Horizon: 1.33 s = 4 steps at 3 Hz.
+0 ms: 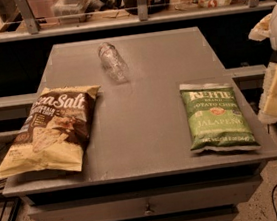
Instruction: Move green jalapeno chip bag near brown chip bag
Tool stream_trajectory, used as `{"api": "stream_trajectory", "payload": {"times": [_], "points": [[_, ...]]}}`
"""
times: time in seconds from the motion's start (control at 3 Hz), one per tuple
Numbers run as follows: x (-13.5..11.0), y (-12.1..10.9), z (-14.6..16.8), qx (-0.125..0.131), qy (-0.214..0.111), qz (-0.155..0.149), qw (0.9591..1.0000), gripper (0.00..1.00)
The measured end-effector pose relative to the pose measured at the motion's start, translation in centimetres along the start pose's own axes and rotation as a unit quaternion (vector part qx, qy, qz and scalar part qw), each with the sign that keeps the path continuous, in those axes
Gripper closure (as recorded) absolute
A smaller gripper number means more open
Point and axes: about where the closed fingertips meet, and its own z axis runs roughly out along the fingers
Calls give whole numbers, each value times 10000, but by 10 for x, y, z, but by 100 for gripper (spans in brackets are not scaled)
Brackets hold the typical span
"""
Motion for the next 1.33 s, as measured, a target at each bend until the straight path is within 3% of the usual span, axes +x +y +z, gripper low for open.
{"api": "stream_trajectory", "payload": {"times": [0.33, 0.67, 1.0, 1.33], "points": [[0, 0, 0, 1, 0, 0, 10000, 0], [-2, 0, 7, -146, -353, 123, 9992, 0], [-11, 6, 42, -541, -918, 506, 9930, 0], [-16, 10, 70, -700, -977, 636, 9907, 0]]}}
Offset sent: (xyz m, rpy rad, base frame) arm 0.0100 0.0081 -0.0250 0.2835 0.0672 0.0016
